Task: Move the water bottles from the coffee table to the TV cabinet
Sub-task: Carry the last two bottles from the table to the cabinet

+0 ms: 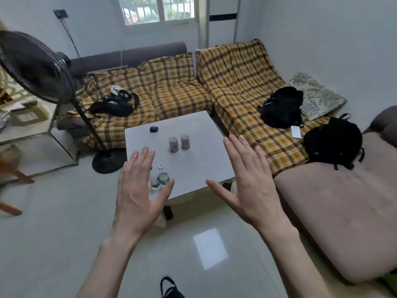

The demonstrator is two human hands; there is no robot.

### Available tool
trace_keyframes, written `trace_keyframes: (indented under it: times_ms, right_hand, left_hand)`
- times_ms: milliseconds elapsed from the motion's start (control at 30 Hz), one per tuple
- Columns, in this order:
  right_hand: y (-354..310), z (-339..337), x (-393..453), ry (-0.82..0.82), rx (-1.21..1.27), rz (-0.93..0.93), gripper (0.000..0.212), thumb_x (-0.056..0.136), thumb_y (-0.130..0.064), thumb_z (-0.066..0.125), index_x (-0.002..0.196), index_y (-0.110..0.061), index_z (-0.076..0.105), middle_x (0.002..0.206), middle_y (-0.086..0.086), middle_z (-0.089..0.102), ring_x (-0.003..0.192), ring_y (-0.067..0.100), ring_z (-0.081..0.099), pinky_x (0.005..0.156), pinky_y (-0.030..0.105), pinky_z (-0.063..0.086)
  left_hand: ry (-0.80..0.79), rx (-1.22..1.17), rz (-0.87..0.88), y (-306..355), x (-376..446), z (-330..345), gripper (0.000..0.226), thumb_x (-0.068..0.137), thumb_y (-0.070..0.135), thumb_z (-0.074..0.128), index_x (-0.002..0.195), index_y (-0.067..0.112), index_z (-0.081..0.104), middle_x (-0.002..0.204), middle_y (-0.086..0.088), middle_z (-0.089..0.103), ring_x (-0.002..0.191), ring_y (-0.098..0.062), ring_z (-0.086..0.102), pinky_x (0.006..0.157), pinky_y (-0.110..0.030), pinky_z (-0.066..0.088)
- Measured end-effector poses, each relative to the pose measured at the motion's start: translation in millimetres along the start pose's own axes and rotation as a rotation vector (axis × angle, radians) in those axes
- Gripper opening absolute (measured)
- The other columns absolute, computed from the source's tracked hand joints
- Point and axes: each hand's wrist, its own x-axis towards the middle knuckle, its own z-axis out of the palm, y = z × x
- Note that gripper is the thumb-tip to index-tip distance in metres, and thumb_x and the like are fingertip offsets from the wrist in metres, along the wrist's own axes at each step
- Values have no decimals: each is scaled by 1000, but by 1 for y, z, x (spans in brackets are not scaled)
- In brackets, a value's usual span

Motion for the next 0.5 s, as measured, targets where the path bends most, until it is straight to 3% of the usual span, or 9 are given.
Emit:
trace_keyframes:
  times_ms: [500]
  right_hand:
    - [-56, 171, 166, -120, 80, -75, 90, 96, -73, 41, 164, -20, 15, 171, -5, 16, 159, 11, 7, 129, 43, 11]
  left_hand:
    - [-103, 30, -189, -182, 84, 46, 81, 97, 63, 49, 163, 22, 28, 172, 4, 28, 163, -15, 15, 129, -51, 25]
